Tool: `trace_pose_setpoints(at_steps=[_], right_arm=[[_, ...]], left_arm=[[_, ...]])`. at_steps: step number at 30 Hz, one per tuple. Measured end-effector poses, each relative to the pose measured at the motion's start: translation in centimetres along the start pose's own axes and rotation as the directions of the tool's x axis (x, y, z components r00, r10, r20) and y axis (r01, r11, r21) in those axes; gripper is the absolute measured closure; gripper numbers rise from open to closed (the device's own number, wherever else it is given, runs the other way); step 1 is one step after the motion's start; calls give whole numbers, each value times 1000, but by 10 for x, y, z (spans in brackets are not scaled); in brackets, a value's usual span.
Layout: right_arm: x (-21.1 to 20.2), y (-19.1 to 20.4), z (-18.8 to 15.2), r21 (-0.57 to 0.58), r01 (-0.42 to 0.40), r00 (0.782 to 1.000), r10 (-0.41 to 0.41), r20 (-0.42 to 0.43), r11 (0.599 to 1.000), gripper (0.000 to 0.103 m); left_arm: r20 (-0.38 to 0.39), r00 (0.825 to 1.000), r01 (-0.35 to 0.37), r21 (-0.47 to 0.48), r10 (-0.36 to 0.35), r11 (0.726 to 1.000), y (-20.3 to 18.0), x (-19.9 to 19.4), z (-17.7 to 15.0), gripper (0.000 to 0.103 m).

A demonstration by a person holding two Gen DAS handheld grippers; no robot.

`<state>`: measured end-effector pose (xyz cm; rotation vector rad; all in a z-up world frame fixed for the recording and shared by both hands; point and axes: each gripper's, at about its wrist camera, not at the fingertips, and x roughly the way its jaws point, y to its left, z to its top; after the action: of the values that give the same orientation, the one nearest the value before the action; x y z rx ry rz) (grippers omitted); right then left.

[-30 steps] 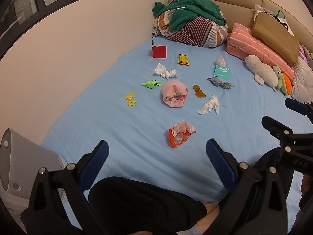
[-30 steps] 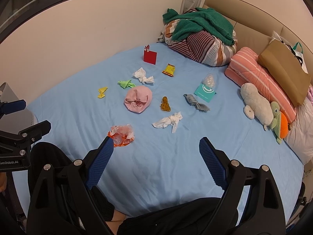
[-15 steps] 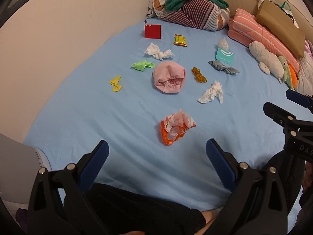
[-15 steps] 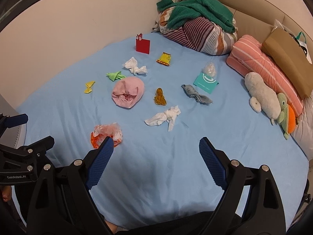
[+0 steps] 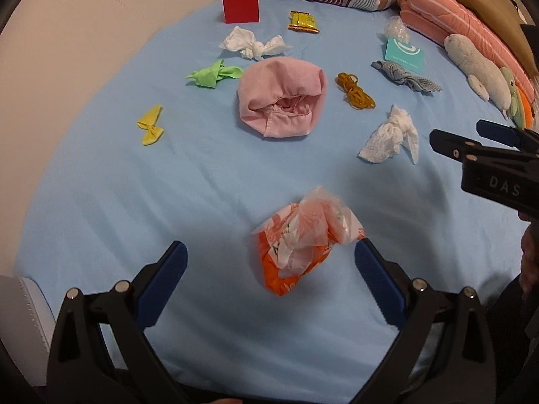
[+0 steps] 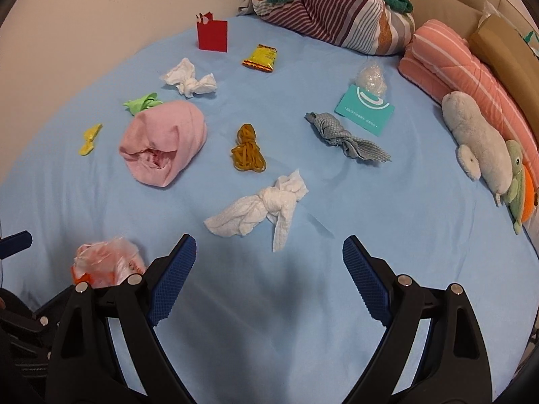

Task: Collect trash
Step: 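Grasp the orange plastic bag with the left tool while the right tool grasps the white tissue, then carry the bag and tissue to the grey bin with both tools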

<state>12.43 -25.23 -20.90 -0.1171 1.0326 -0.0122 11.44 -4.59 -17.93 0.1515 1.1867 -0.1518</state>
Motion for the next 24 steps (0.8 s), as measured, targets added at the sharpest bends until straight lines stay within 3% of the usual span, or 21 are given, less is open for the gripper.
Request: trace_pose_setpoints(at_steps=[9, 13, 14, 15, 16, 17, 19, 24], right_arm=[[90, -5, 8, 25, 38, 993, -35, -110, 999, 19], [104, -6, 3, 39, 6, 990, -1, -144, 999, 34], [104, -5, 4, 38, 0, 991, 5, -136, 999, 38], [103, -4, 5, 32, -10, 992, 14, -128, 999, 51], [101, -3, 6, 24, -25, 993, 28, -118, 999, 63], [100, -2, 7, 21, -36, 993, 38, -113, 999, 68], [98, -1, 7, 28, -75, 991, 77, -110, 997, 90], [91, -1, 7, 37, -103, 990, 106, -94, 994, 96]], left_arm=[[-32, 999, 36, 42, -34, 998, -8, 62, 12, 4], [-10, 996, 89, 72, -88, 993, -17, 76, 10, 7], [-10, 995, 96, 81, -95, 992, -20, 77, 11, 18], [-7, 991, 134, 90, -134, 987, -22, 78, 11, 30], [-18, 980, 200, 87, -199, 976, -23, 78, 12, 52], [-19, 974, 228, 76, -227, 971, -23, 77, 12, 55], [-8, 975, 222, 91, -222, 971, -27, 75, 11, 58], [11, 976, 216, 118, -218, 969, -32, 64, 8, 67]])
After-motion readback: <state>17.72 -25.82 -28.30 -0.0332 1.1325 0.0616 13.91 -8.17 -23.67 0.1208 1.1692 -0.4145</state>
